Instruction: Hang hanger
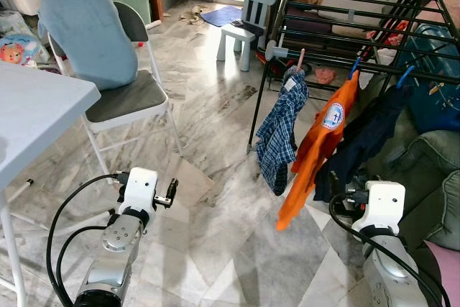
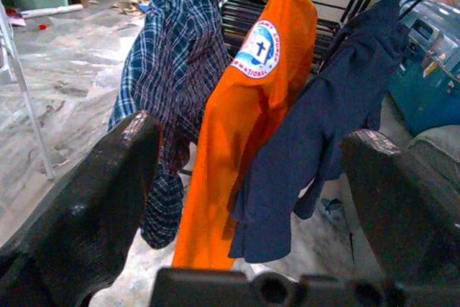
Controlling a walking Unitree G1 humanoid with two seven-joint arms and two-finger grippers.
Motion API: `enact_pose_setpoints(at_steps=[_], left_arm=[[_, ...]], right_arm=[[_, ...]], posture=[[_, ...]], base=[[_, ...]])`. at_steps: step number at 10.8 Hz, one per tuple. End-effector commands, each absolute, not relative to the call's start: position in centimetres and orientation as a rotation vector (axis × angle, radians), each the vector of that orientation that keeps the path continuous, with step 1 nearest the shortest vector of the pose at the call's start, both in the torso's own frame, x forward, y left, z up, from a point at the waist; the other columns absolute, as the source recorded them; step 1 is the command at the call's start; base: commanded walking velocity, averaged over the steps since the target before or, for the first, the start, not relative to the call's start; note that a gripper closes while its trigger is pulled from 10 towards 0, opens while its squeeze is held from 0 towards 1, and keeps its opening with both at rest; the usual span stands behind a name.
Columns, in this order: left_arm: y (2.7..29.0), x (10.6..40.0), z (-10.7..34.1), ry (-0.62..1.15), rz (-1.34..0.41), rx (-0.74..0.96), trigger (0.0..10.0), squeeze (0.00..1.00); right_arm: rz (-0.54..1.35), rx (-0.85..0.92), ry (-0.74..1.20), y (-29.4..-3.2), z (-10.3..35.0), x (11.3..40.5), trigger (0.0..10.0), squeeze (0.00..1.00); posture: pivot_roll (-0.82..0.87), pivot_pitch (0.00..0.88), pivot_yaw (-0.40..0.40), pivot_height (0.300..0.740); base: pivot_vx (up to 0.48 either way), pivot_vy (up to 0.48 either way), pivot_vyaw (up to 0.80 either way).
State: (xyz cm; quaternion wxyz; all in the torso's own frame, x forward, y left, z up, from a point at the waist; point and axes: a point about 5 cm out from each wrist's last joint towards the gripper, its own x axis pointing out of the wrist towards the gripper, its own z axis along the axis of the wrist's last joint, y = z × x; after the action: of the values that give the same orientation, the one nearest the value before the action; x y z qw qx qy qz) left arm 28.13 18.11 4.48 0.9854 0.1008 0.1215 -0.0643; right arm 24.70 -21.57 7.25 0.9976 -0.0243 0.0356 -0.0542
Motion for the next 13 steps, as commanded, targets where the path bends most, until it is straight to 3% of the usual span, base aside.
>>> enact_pose_setpoints(at_steps=[1, 8, 9, 11, 13], left_arm=[[7.3, 35.6, 11.2, 0.121, -0.398, -0.018, 10.0, 0.0], [7.0, 35.5, 11.7, 0.106, -0.453, -0.014, 10.0, 0.0], [9.3, 33.6, 9.7, 0.114, -0.489, 0.016, 10.0, 0.0], [9.8, 33.2, 9.1, 0.127, -0.484, 0.023, 10.0, 0.0], [10.1, 33.6, 8.3, 0.147, -0.494, 0.044, 10.0, 0.0]], right_arm=[[-0.463, -0.007, 0.154, -23.7, 8.5, 25.0, 10.0, 0.0], [-0.453, 0.003, 0.132, -23.9, 9.0, 25.1, 10.0, 0.0], [-0.426, 0.007, 0.03, -23.3, 8.7, 22.5, 10.0, 0.0], [-0.448, -0.083, 0.005, -23.0, 8.4, 21.8, 10.0, 0.0], [-0.451, -0.055, 0.062, -22.6, 7.6, 21.6, 10.0, 0.0]], posture=[[0.01, 0.0, -0.049, 0.74], [0.01, 0.0, -0.049, 0.74], [0.01, 0.0, -0.019, 0.74], [0.0, 0.0, -0.004, 0.74], [0.0, 0.0, 0.003, 0.74]], base=[[0.0, 0.0, 0.0], [0.0, 0.0, 0.0], [0.0, 0.0, 0.0], [0.0, 0.0, 0.0], [0.0, 0.0, 0.0]])
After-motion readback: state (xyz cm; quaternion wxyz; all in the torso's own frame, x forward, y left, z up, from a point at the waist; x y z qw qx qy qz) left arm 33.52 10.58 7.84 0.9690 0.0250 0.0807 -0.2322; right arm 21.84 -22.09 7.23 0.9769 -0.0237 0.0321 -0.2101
